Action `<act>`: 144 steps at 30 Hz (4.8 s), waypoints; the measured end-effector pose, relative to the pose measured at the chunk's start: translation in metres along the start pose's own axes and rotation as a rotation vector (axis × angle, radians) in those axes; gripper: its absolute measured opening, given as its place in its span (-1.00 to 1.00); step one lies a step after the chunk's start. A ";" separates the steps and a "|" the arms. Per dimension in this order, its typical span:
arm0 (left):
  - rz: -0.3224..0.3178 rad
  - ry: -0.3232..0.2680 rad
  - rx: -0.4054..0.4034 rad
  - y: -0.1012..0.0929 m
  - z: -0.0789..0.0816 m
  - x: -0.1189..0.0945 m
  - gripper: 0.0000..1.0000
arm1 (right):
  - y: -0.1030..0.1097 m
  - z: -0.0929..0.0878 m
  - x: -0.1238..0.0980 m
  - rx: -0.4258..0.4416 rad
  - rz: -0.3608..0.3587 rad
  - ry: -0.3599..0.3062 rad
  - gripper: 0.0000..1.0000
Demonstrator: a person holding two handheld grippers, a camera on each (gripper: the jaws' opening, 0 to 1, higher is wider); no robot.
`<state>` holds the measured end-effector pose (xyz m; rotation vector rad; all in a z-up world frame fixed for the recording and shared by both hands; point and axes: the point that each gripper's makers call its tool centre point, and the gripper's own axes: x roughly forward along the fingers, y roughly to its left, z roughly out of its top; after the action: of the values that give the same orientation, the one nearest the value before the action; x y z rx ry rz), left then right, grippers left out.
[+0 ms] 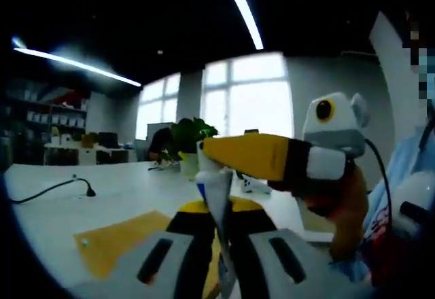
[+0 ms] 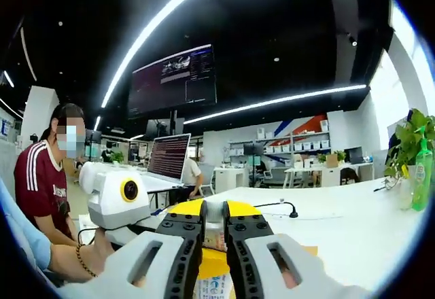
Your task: Pick up the toothpaste unscrew the cap squeeze it onto the small board screw the cap back on and return it to the table
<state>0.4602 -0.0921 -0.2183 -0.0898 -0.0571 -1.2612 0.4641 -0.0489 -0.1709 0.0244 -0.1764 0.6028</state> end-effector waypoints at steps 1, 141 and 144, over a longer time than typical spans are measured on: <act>0.000 -0.002 -0.003 0.000 0.000 0.000 -0.89 | 0.000 0.000 0.000 -0.007 -0.003 0.000 -0.83; -0.100 0.061 0.046 -0.029 -0.010 0.007 -0.90 | 0.005 -0.004 -0.021 -0.166 0.018 0.099 -0.80; -0.097 0.065 0.050 -0.029 -0.010 0.007 -0.90 | 0.005 -0.005 -0.021 -0.152 0.019 0.102 -0.80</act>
<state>0.4344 -0.1090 -0.2268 -0.0029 -0.0366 -1.3580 0.4447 -0.0563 -0.1792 -0.1551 -0.1237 0.6065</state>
